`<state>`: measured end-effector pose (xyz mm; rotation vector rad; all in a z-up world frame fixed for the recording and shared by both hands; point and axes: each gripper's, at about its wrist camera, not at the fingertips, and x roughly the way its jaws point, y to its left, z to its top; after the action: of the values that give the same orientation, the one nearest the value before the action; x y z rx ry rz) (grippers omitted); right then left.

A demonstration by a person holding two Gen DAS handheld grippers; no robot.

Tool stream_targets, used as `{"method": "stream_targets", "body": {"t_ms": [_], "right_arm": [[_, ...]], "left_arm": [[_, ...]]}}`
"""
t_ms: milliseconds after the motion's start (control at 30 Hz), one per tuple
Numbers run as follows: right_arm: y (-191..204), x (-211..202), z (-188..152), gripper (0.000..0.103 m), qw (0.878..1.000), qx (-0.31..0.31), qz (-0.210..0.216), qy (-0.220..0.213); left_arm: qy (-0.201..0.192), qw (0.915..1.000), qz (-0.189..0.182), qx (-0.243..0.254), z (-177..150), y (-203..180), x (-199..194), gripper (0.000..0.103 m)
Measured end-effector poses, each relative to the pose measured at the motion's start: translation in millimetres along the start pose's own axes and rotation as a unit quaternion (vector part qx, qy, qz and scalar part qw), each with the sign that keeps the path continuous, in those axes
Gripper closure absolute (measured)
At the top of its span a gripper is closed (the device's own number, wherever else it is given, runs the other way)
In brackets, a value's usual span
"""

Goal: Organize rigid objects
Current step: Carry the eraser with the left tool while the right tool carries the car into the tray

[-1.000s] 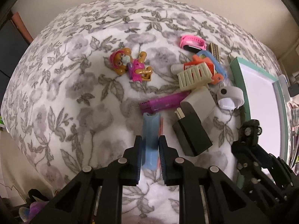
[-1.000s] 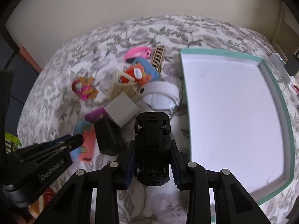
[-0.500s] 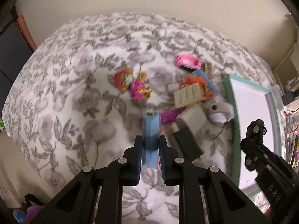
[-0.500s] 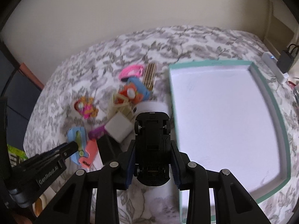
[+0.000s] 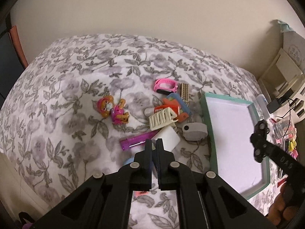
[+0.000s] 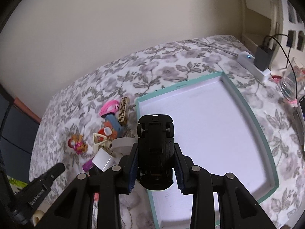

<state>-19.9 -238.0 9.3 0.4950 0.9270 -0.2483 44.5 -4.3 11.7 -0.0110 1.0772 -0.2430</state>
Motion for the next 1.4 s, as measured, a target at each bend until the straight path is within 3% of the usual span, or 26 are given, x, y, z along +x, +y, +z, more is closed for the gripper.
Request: {"method": "stream_targets", "body": {"t_ms": [100,400,467,500,533,733,900,967,1167,1300,1400], "right_arm": [[-3,0,-1,0.068,1.000,0.004,-0.001,0.005],[-3,19,-12,0.068,0.998,0.001,-0.012,0.058],[-3,19,-12,0.068,0.998,0.000,-0.012,0.062],[-4,19,-13,0.068,0.998,0.000,-0.012,0.062],[-3,19,-13,0.068,0.998,0.000,-0.011,0.063],[-3,20,-13,0.068,0.998,0.000,-0.012,0.067],[-3,21,-13,0.068,0.997,0.001,-0.012,0.070],[-2,23,-14,0.068,0.997,0.000,-0.012,0.073],[-4,26,-15,0.068,0.997,0.000,-0.015,0.079],[-6,30,-16,0.068,0.996,0.004,-0.018,0.086],[-8,34,-17,0.068,0.995,0.006,-0.022,0.092]], "left_arm": [[0.009,0.9997,0.006,-0.020,-1,13,5,0.099],[0.085,0.9943,0.042,-0.048,-15,36,39,0.097],[0.101,0.9927,0.045,-0.048,-18,36,46,0.082],[0.109,0.9919,0.045,-0.049,-19,36,49,0.064],[0.113,0.9913,0.046,-0.049,-21,36,51,0.053],[0.136,0.9875,0.070,-0.036,-27,35,64,0.051],[0.159,0.9840,0.069,-0.040,-32,36,74,0.050],[0.166,0.9830,0.072,-0.032,-34,33,79,0.044],[0.193,0.9760,0.101,0.007,-45,20,96,0.043],[0.188,0.9781,0.089,0.008,-45,18,94,0.057],[0.184,0.9782,0.096,0.015,-44,13,93,0.057]]}}
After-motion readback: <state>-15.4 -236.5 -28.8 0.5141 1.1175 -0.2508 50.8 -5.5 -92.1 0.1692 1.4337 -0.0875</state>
